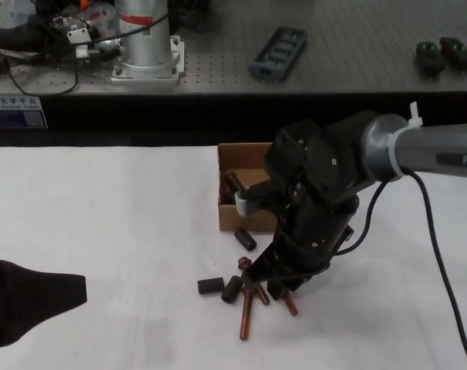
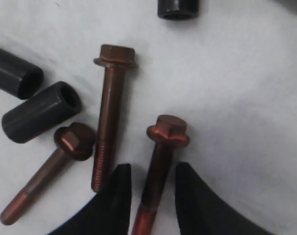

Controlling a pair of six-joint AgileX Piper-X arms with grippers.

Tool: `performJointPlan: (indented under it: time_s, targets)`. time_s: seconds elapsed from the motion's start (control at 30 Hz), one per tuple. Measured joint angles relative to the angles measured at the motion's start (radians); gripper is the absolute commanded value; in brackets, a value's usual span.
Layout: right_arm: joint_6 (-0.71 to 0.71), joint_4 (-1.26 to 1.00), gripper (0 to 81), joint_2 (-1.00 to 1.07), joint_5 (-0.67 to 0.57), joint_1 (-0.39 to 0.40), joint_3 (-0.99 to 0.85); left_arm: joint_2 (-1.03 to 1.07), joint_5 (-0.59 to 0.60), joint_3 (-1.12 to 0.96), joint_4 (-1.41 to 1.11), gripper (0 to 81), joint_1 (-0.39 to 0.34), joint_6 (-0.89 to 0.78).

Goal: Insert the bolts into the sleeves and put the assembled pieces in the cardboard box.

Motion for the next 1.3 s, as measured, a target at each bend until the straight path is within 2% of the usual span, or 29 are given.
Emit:
performJointPlan:
  time_s: [0.27, 0.33, 0.47, 0.73, 0.8, 0.83, 0.9, 1.03, 1.13, 1.2, 1.3]
  targets:
    - [-0.009, -0.025, 22.1, 0.011, 0.019, 0.0, -0.006, 0.0, 0.0, 0.0, 0.0, 31.5, 0.0, 0.0]
    - [-0.009, -0.027, 17.6, 0.011, 0.019, 0.0, -0.006, 0.0, 0.0, 0.0, 0.0, 31.5, 0.0, 0.0]
    - [-0.027, -0.033, 1.3, 0.011, 0.026, 0.0, -0.006, 0.0, 0.0, 0.0, 0.0, 31.5, 0.0, 0.0]
    - [-0.054, 0.004, 1.6, 0.006, -0.007, -0.006, -0.008, 0.0, 0.0, 0.0, 0.0, 31.5, 0.0, 0.01]
    - [-0.054, 0.031, 1.6, -0.008, -0.031, -0.006, -0.008, 0.0, -0.012, 0.0, 0.0, 31.5, 0.0, 0.049]
    - [-0.056, 0.045, 1.6, -0.02, -0.043, -0.006, -0.003, 0.0, -0.068, 0.0, 0.004, 31.5, 0.0, 0.109]
    - [-0.056, 0.06, 1.6, -0.051, -0.057, -0.002, 0.003, 0.0, -0.091, 0.0, 0.005, 31.5, 0.0, 0.156]
    - [-0.053, 0.032, 1.6, -0.179, -0.086, 0.003, 0.056, 0.0, -0.097, 0.0, 0.006, 31.5, 0.0, 0.277]
    - [-0.038, -0.006, 1.6, -0.356, -0.111, 0.005, 0.181, 0.003, -0.097, 0.0, 0.004, 31.5, -0.003, 0.358]
    - [-0.033, -0.012, 1.6, -0.397, -0.115, 0.005, 0.216, 0.028, -0.097, 0.0, -0.015, 31.5, -0.003, 0.455]
    - [-0.013, -0.026, 1.6, -0.48, -0.119, 0.005, 0.285, 0.076, -0.091, -0.004, -0.049, 31.5, -0.009, 0.473]
